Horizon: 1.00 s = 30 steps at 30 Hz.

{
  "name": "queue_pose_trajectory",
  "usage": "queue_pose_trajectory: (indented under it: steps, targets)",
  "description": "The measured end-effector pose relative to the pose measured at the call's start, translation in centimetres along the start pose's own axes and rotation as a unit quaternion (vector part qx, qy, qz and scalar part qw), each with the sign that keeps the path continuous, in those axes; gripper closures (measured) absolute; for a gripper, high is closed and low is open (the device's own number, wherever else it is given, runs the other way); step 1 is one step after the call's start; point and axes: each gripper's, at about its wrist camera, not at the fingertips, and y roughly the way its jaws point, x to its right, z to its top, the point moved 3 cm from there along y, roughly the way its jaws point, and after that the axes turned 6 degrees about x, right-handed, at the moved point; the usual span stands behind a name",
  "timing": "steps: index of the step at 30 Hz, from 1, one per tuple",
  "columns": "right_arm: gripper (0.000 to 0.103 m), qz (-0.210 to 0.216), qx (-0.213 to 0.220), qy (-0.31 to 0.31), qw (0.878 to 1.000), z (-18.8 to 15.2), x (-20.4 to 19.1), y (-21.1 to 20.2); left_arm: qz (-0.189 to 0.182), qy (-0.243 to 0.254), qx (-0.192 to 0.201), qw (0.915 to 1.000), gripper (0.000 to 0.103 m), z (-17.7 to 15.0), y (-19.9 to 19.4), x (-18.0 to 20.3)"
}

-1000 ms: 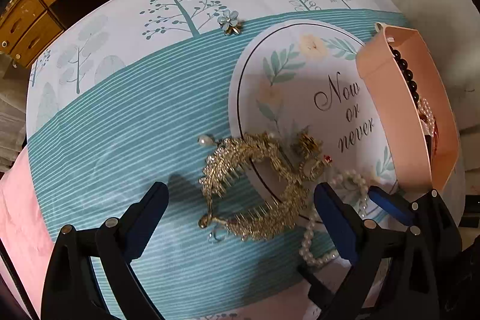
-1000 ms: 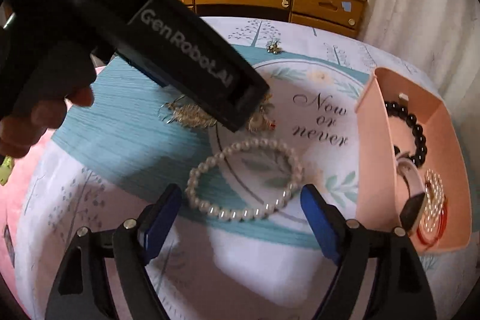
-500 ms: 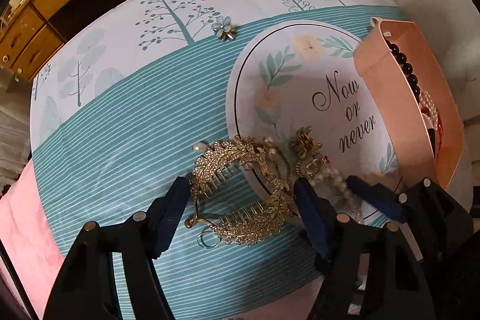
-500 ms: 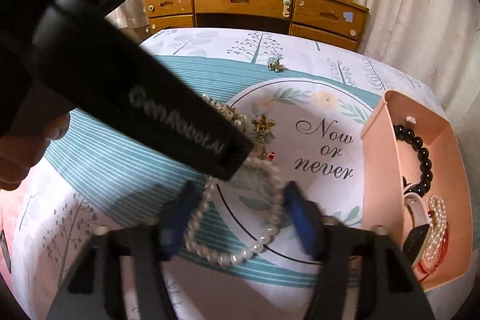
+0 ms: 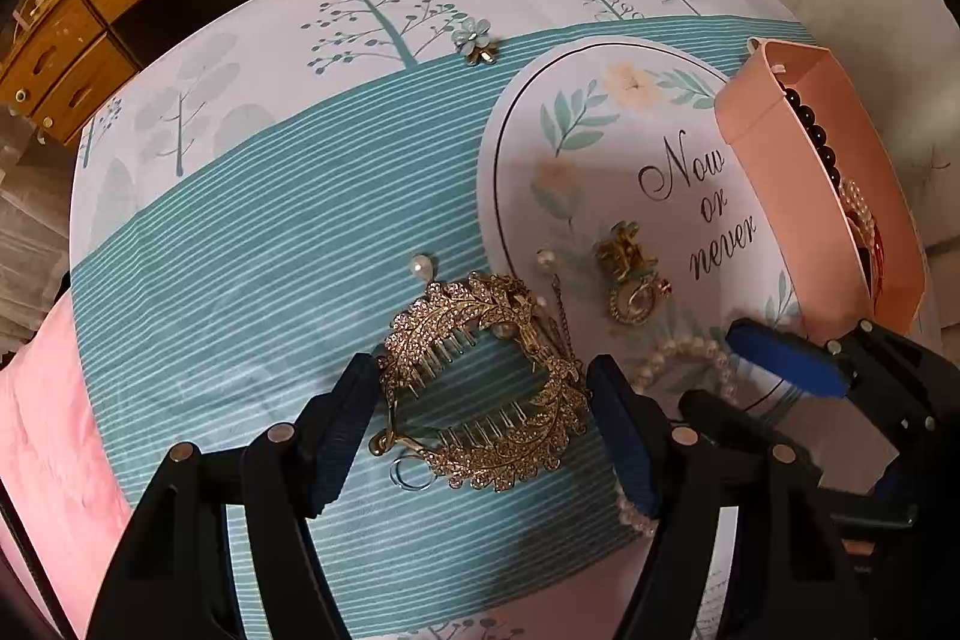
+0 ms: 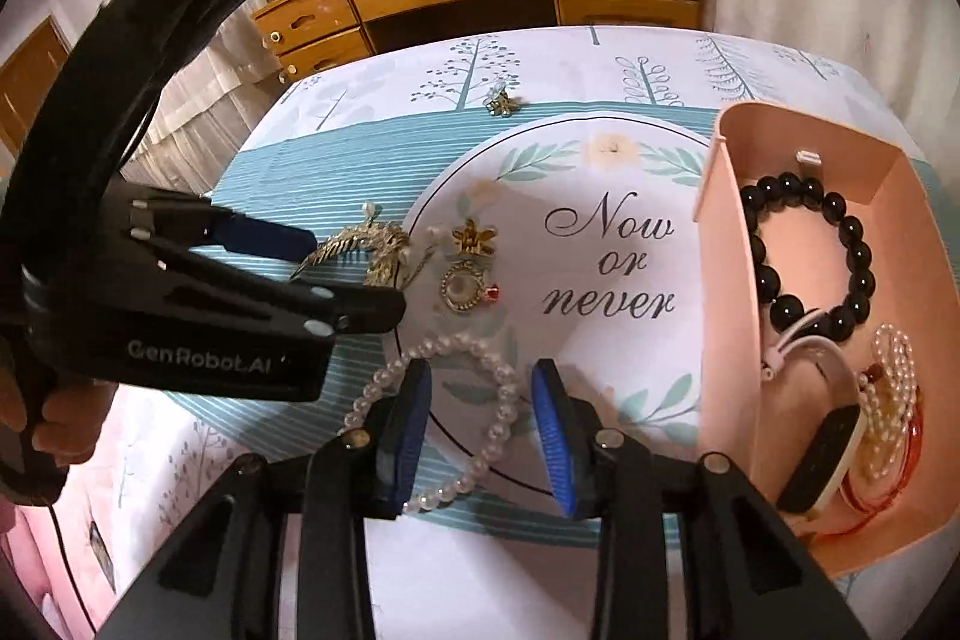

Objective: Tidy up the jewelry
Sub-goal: 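Carry the hair comb and pearl bracelet into the pink box and release both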

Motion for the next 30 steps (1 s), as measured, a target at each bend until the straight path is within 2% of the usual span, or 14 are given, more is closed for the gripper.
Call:
queue_pose_trajectory:
  steps: [2,4,5,10,15,22,30]
  targets:
    - [0.069,-0.015,-0.006,-0.016,1.000,-0.2,-0.2,0.3,-0.001,-0.004,-0.001,1.0000,0.033,-0.3,0.0,-0.6]
    - [0.090,-0.043,-0.003,-0.048,0.998,-0.3,-0.6,0.3,0.000,-0.009,-0.002,1.0000,0.033,-0.7,-0.3,-1.2]
    - [0.094,-0.061,-0.003,-0.065,0.996,-0.5,-0.8,0.4,0.002,-0.011,-0.003,0.9999,0.033,-0.8,-0.4,-1.3]
    - [0.096,-0.048,0.003,-0.048,0.998,-0.1,0.0,-0.1,-0.004,-0.024,0.002,0.9997,0.033,-1.4,-1.6,-1.6]
    - [0.096,-0.042,0.028,-0.084,0.995,0.8,-0.7,-1.9,0.001,-0.039,0.014,0.9991,0.033,-1.9,-3.9,-1.9]
    - [0.096,0.002,0.081,-0.099,0.992,3.3,-1.7,-7.1,0.001,-0.071,0.037,0.9968,0.033,-1.8,-8.0,-0.4]
    - [0.096,0.021,0.135,-0.116,0.984,5.8,-0.7,-12.5,-0.001,-0.085,0.079,0.9932,0.033,0.0,-12.2,3.2]
